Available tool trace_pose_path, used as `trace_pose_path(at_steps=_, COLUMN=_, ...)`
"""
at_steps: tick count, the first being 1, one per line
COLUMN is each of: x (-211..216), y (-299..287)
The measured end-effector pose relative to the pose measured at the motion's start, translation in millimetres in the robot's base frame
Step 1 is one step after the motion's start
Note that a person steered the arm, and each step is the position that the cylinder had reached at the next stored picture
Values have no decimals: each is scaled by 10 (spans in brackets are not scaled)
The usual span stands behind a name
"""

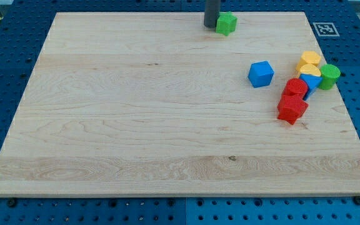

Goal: Slide the green star to the top right

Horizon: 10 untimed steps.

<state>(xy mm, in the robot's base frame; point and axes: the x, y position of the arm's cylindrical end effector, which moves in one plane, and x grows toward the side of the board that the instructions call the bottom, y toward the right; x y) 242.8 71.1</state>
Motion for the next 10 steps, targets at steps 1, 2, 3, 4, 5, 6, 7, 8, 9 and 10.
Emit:
trace_pose_path(at_steps=1, x=167, y=136)
trace_pose_path(at_steps=2, x=113, y=330)
trace_pose_path(at_steps=3, x=39, y=559)
trace_pose_path(at_steps=4, x=-92, y=765)
trace_pose_path(at_steps=5, x=-284, y=809)
trace_pose_path(at_steps=6, x=-467, y=893)
trace_pose_path(at_steps=7, x=-486, y=991)
trace_pose_path(at_steps=8, x=-486, y=998)
trace_pose_path(at_steps=9, x=-436, y=1011)
trace_pose_path(at_steps=10, x=-338, y=1106)
